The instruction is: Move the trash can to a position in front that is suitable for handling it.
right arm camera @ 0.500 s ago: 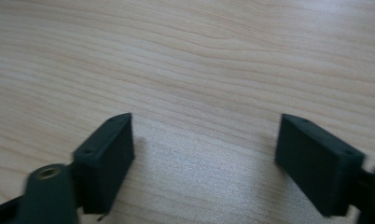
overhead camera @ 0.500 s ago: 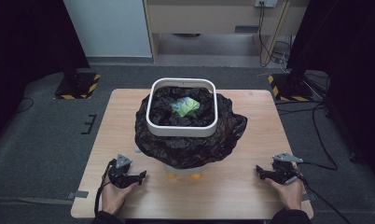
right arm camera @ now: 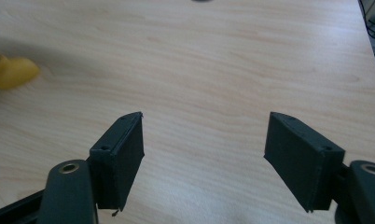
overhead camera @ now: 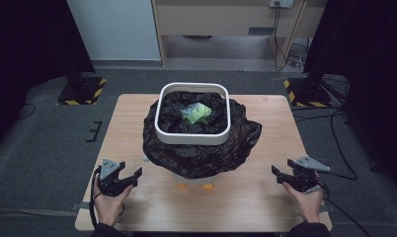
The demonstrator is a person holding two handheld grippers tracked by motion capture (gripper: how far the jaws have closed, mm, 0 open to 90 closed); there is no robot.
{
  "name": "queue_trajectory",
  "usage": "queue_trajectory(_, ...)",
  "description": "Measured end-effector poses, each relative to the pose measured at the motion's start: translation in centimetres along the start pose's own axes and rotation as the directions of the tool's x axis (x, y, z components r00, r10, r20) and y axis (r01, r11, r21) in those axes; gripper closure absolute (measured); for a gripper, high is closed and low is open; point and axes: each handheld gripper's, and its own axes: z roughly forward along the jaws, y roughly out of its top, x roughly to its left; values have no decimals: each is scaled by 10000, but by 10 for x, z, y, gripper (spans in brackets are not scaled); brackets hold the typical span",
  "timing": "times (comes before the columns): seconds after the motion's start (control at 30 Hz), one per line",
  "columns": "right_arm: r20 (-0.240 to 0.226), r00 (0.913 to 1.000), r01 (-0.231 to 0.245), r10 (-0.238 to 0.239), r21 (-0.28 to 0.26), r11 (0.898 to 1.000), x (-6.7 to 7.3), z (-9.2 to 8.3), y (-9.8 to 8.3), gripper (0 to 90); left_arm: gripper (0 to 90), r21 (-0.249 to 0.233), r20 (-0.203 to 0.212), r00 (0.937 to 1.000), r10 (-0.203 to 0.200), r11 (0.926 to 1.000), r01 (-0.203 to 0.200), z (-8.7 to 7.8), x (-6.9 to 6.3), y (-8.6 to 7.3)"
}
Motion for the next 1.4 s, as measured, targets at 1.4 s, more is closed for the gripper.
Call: queue_trajectory(1.4, 25, 9996, 279, -280, -2178, 9756, 30, -31, 77, 280, 397, -2469, 534, 9985, 125, 9690, 11, -64, -15, 69)
